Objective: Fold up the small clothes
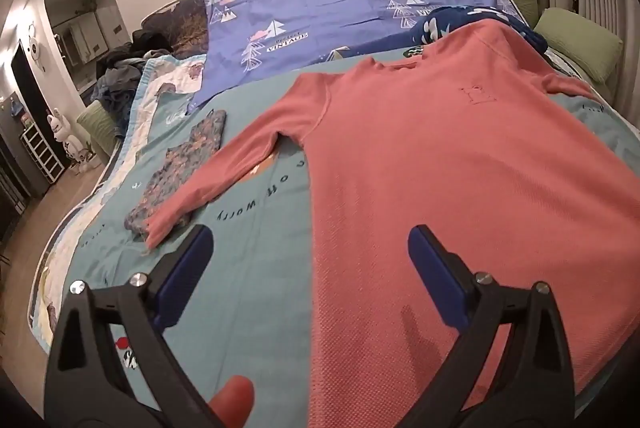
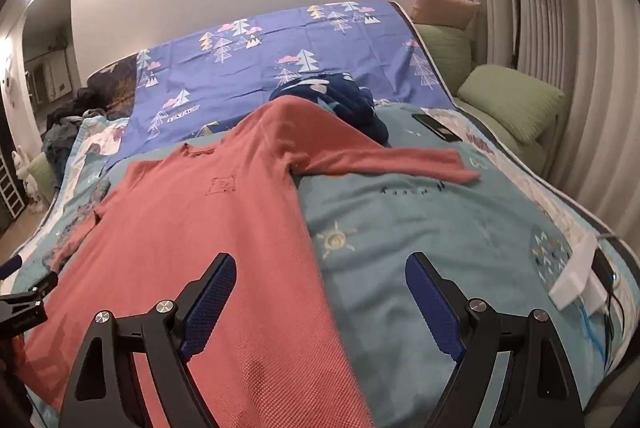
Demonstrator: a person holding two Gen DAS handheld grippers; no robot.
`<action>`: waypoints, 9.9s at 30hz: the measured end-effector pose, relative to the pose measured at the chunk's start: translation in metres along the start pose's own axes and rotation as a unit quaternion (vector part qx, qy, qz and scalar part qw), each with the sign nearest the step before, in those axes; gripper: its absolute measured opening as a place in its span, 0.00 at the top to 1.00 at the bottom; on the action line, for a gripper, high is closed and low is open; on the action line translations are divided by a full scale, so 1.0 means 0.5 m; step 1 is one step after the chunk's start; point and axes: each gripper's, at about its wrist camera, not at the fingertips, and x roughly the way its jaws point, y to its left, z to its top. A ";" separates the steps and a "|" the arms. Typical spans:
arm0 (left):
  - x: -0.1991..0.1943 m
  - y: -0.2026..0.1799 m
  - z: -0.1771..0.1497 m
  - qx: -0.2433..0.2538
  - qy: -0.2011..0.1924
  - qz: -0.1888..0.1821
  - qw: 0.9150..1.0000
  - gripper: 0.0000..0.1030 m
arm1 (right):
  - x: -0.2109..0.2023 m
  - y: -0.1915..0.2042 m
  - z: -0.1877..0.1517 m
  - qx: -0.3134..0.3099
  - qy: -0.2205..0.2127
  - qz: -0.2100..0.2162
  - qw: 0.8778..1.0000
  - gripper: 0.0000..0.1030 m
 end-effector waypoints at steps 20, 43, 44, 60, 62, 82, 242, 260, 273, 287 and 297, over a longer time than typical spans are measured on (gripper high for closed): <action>-0.019 -0.014 -0.007 -0.014 -0.007 -0.019 1.000 0.05 | 0.002 0.015 -0.032 -0.021 0.003 -0.002 1.000 0.14; -0.023 -0.036 0.038 -0.007 -0.026 -0.007 1.000 0.05 | -0.014 0.102 0.029 -0.051 -0.068 0.039 0.996 0.14; -0.022 -0.038 0.039 -0.007 -0.026 -0.008 1.000 0.05 | -0.013 0.106 0.029 -0.054 -0.069 0.038 0.995 0.14; -0.010 -0.057 0.064 -0.011 -0.031 -0.027 0.999 0.05 | 0.017 0.127 0.049 -0.053 -0.052 0.028 0.997 0.14; -0.007 -0.057 0.070 -0.015 -0.030 -0.030 0.999 0.05 | 0.022 0.129 0.056 -0.049 -0.049 0.029 0.997 0.14; 0.087 0.017 0.133 -0.070 -0.023 -0.028 0.997 0.05 | 0.108 0.220 0.132 -0.094 -0.022 0.016 0.995 0.14; 0.419 0.117 0.203 -0.032 0.061 -0.131 0.989 0.39 | 0.581 0.246 0.224 -0.001 0.231 0.231 0.945 0.42; 0.383 0.135 0.200 -0.080 0.052 -0.172 0.980 0.50 | 0.489 0.139 0.313 -0.012 0.145 0.146 0.979 0.96; 0.509 0.156 0.266 -0.162 0.098 -0.194 0.963 0.44 | 0.458 0.112 0.312 -0.029 0.121 0.066 0.990 0.70; 0.468 0.120 0.250 -0.097 0.063 -0.240 0.964 0.96 | 0.634 0.547 0.364 -0.333 0.187 0.257 0.888 0.56; 0.452 0.132 0.255 -0.056 0.034 -0.234 0.970 0.96 | 0.684 0.673 0.273 -0.542 0.121 0.292 0.779 0.71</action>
